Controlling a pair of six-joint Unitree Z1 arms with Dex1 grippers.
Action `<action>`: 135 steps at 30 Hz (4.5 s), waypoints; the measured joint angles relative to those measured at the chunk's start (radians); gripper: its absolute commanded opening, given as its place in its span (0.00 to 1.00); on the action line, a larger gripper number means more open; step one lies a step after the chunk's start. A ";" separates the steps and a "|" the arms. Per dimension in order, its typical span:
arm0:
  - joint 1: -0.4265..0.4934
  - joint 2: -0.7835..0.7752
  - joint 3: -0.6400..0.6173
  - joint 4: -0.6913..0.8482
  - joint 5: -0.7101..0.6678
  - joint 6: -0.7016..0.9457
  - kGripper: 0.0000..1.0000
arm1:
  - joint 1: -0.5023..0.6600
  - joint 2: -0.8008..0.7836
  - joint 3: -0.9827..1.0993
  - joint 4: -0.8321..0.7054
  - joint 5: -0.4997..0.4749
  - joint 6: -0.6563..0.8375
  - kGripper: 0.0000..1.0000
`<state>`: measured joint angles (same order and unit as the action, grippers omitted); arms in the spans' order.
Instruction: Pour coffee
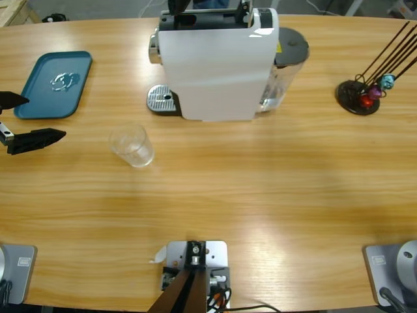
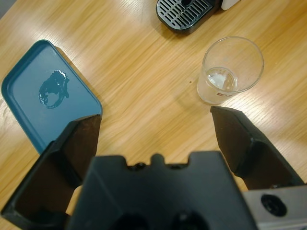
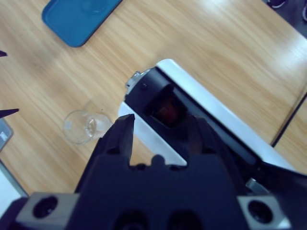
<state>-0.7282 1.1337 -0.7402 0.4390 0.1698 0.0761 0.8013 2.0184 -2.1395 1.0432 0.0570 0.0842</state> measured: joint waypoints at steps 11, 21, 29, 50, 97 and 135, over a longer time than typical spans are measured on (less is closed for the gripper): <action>0.000 0.000 0.000 -0.009 0.000 0.000 1.00 | 0.013 0.001 -0.002 0.000 0.022 -0.054 0.04; 0.000 -0.004 0.001 -0.002 -0.016 -0.002 1.00 | 0.143 -0.145 0.006 0.096 0.018 0.024 0.00; 0.000 -0.010 0.007 0.039 -0.036 -0.003 0.99 | 0.151 -0.373 0.418 0.048 -0.065 0.368 0.00; 0.000 -0.024 0.007 0.045 -0.148 -0.001 1.00 | 0.124 -0.394 0.730 -0.847 -0.509 0.610 0.00; 0.000 -0.060 0.016 0.093 -0.150 0.035 1.00 | 0.110 -0.445 0.705 -0.715 -0.627 0.612 0.00; -0.001 -0.061 0.016 0.111 -0.150 0.045 1.00 | 0.152 -0.235 0.630 -0.883 -0.484 0.585 0.00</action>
<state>-0.7293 1.0725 -0.7238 0.5496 0.0197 0.1210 0.9534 1.7833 -1.5095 0.1600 -0.4267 0.6696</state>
